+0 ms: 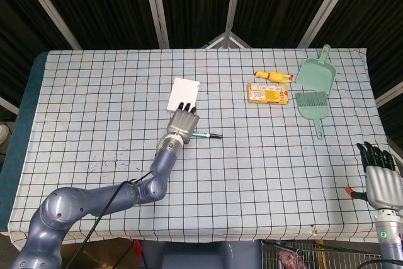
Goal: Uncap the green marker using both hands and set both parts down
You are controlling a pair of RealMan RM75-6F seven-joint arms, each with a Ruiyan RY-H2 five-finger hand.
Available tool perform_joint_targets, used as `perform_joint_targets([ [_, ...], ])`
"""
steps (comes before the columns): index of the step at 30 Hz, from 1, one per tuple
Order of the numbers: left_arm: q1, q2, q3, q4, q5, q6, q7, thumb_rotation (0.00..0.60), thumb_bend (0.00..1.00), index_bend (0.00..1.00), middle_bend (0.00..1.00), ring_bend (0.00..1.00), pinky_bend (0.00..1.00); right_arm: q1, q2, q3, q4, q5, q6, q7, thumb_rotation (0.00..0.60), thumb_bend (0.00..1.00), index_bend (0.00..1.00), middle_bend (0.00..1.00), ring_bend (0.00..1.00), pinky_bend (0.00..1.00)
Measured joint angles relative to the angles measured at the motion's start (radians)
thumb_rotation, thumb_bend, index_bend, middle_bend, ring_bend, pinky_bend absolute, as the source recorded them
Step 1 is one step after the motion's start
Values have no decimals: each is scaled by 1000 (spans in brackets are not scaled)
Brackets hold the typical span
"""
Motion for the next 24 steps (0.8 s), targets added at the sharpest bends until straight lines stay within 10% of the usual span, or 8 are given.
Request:
perform_joint_targets([
  [24,39,-92,10,128,195,-32,-151,600,407,477,159,0,0,4,2,-2,-2,9,-8,7,600,49,0,0,0,0],
])
